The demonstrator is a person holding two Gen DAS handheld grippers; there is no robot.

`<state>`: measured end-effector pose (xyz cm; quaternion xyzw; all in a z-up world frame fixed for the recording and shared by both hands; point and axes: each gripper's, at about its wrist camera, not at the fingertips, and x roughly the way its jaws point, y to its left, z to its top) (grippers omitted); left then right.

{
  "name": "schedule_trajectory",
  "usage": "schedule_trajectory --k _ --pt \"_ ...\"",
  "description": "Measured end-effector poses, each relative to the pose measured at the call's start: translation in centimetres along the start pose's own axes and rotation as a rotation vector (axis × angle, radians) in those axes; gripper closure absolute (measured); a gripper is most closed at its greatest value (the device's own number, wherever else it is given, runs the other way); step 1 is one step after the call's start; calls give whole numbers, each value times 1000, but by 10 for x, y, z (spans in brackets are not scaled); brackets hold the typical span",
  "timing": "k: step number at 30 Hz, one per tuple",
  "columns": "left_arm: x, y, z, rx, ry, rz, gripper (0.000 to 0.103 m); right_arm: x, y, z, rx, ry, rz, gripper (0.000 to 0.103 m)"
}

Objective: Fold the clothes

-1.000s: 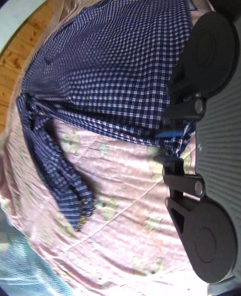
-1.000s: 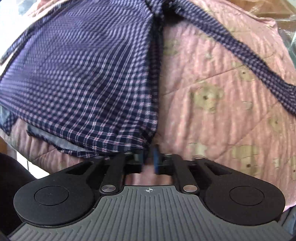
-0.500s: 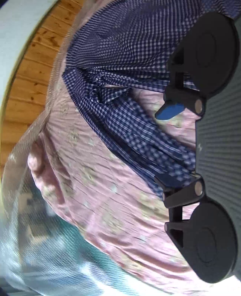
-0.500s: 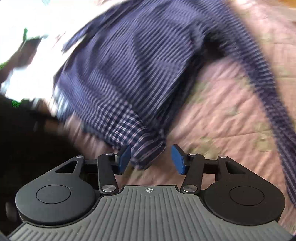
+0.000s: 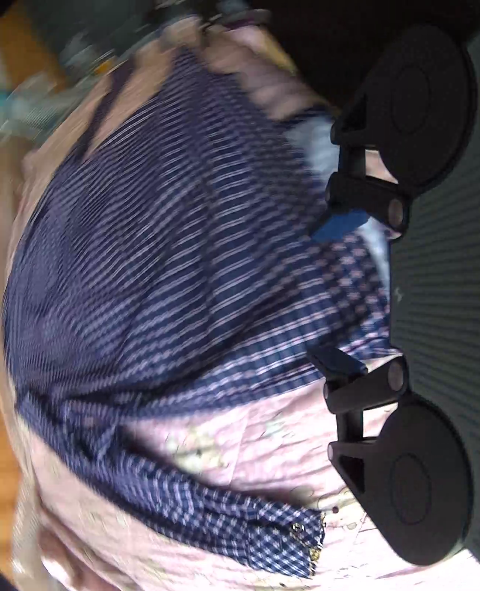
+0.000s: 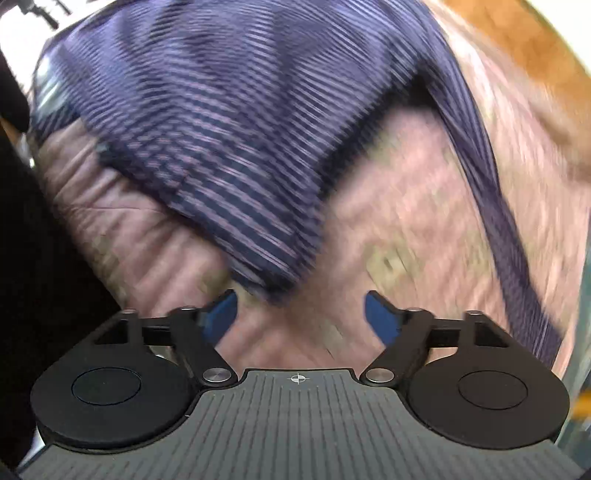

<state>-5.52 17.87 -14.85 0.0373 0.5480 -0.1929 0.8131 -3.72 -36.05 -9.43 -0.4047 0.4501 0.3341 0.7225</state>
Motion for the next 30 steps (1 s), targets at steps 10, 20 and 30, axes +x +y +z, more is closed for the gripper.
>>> schedule_trajectory --k 10,20,30 --pt "8 -21 -10 159 -144 217 102 -41 -4 53 159 -72 162 103" --pt "-31 -168 11 214 -384 21 48 -49 -89 2 1096 -358 480 103" --pt "99 -275 47 488 -247 226 49 -40 -74 -8 1234 -375 596 102"
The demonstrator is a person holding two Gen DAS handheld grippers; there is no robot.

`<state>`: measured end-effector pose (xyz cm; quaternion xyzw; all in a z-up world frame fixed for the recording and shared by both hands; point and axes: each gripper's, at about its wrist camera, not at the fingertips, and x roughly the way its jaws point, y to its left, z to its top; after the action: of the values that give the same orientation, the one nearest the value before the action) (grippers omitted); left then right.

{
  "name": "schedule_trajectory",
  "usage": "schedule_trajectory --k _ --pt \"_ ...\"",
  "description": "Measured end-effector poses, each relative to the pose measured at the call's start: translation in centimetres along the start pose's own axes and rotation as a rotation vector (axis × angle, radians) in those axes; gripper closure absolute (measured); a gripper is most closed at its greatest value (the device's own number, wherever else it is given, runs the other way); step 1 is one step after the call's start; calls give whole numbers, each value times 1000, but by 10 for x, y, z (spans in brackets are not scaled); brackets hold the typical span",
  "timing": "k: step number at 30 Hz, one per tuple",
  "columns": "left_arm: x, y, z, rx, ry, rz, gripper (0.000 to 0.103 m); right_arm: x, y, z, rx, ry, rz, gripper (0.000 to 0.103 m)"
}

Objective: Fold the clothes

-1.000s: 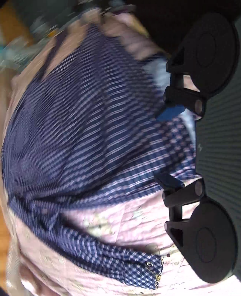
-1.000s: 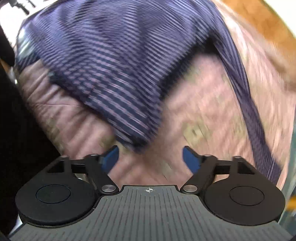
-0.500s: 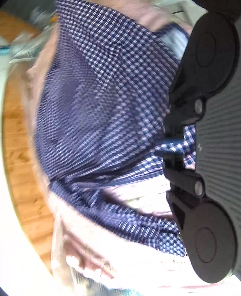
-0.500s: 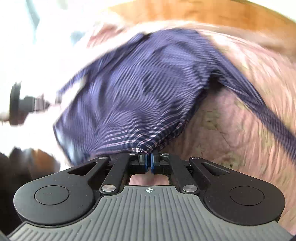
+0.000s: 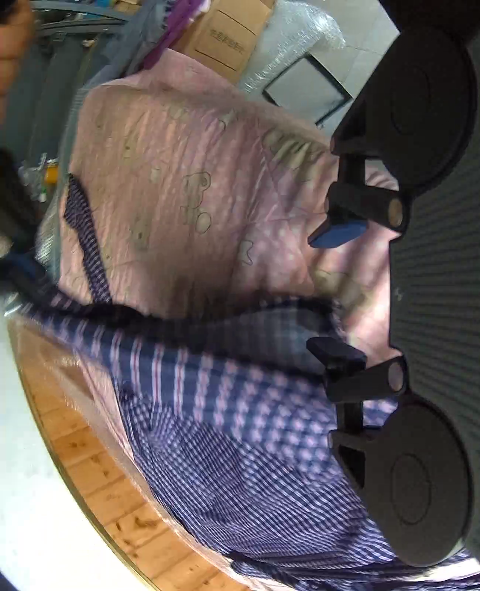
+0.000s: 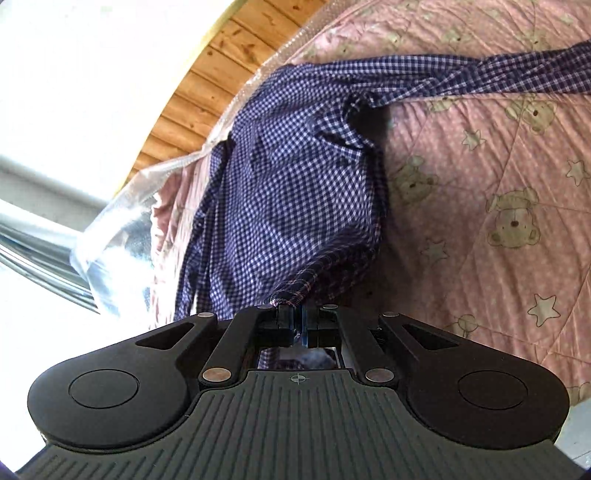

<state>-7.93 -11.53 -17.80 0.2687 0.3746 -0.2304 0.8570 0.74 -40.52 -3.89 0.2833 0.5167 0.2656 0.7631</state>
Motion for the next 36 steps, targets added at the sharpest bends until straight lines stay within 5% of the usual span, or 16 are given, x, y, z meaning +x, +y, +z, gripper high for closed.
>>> schedule_trajectory --k 2,6,7,8,9,13,16,24,27,29,30,32,36 --pt "6 1 0 31 -2 52 50 -3 0 -1 -6 4 4 102" --pt "13 24 -11 10 32 23 52 -7 -5 -1 -11 8 5 102" --pt "13 33 -13 -19 37 -20 60 -8 -7 -2 -12 10 3 102" --pt "14 42 -14 -53 40 -68 84 -8 -9 -2 -12 13 4 102" --pt "15 51 -16 -87 44 -117 98 -8 -11 -3 -10 18 8 102" --pt "-14 80 -15 -158 -5 -196 98 -7 -15 -7 -55 36 -15 100" --pt "-52 95 -25 -184 -19 -250 98 -10 -13 -18 -237 73 -110 99" --pt "-47 116 -59 -281 185 -284 95 39 -39 -116 -895 383 -534 97" --pt "-80 118 -67 -268 142 -240 77 25 -25 -121 -966 323 -535 93" --pt "-93 129 -72 -256 120 -162 49 10 -8 -116 -988 247 -506 84" --pt "-99 131 -76 -243 123 -129 47 4 4 -117 -1026 208 -459 81" --pt "-95 136 -82 -190 157 -105 46 6 25 -121 -1116 163 -374 50" --pt "-65 142 -92 -70 217 -60 49 49 48 -140 -1305 205 -265 51"
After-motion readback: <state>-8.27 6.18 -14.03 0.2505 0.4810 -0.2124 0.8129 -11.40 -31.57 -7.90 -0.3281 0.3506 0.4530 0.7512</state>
